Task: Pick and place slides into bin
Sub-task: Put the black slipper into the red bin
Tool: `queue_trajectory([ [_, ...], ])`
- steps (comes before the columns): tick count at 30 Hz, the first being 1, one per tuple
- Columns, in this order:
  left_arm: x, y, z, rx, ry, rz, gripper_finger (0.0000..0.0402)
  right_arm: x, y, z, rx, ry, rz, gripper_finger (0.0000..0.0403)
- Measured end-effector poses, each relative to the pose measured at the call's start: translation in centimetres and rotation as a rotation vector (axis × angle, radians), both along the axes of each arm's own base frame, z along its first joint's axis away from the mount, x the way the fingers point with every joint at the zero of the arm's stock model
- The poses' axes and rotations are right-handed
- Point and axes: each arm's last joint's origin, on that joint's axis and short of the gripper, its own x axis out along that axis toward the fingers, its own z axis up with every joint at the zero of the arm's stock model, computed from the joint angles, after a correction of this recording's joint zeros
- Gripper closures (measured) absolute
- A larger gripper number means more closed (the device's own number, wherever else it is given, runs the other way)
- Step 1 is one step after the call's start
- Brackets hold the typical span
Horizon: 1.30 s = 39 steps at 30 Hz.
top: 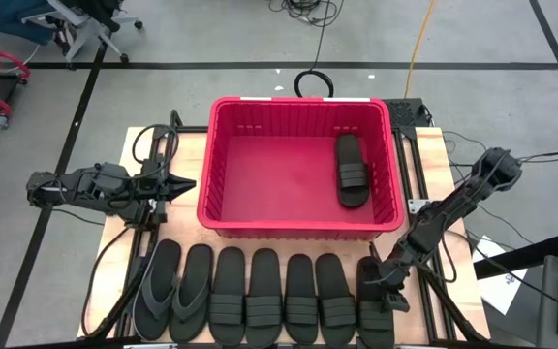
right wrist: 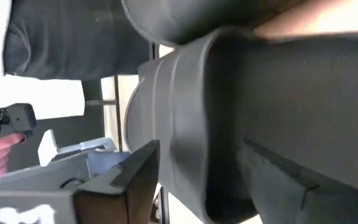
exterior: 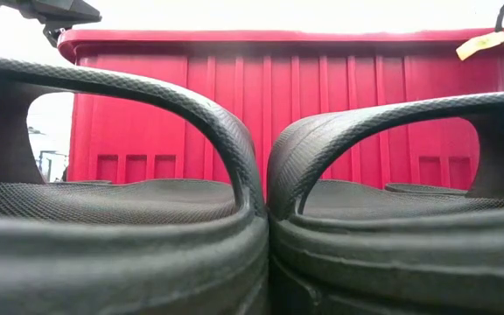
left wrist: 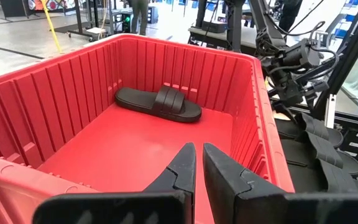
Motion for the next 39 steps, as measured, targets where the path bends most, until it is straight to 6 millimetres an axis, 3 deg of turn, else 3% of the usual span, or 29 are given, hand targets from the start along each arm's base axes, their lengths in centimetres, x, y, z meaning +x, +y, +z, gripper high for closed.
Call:
queue_trajectory([
  [5,0.0,0.0,0.0,0.003,0.000,-0.001,0.0376,0.5,0.5,0.0,0.042,-0.042,0.002,0.0249],
  [11,0.0,0.0,0.0,0.019,0.003,-0.004,0.0376,0.7,0.8,0.7,0.128,-0.063,0.013,0.0386],
  [22,0.0,0.0,0.0,0.036,0.007,-0.006,0.0376,1.4,1.7,4.4,0.363,-0.099,0.000,0.0398],
  [27,0.0,0.0,-0.1,0.034,0.021,-0.006,0.0376,2.8,2.9,8.9,0.300,-0.177,0.063,0.0399],
  [31,-0.1,0.0,-0.5,0.021,0.054,-0.002,0.0376,3.9,2.5,13.6,0.172,-0.208,0.105,0.0400],
  [34,-0.2,0.0,-0.7,0.013,0.073,0.001,0.0376,4.3,1.0,17.2,0.066,-0.206,0.092,0.0400],
  [39,-0.2,0.0,-0.8,0.022,0.084,-0.001,0.0376,4.8,-3.2,22.9,-0.202,-0.329,-0.030,0.0400],
])
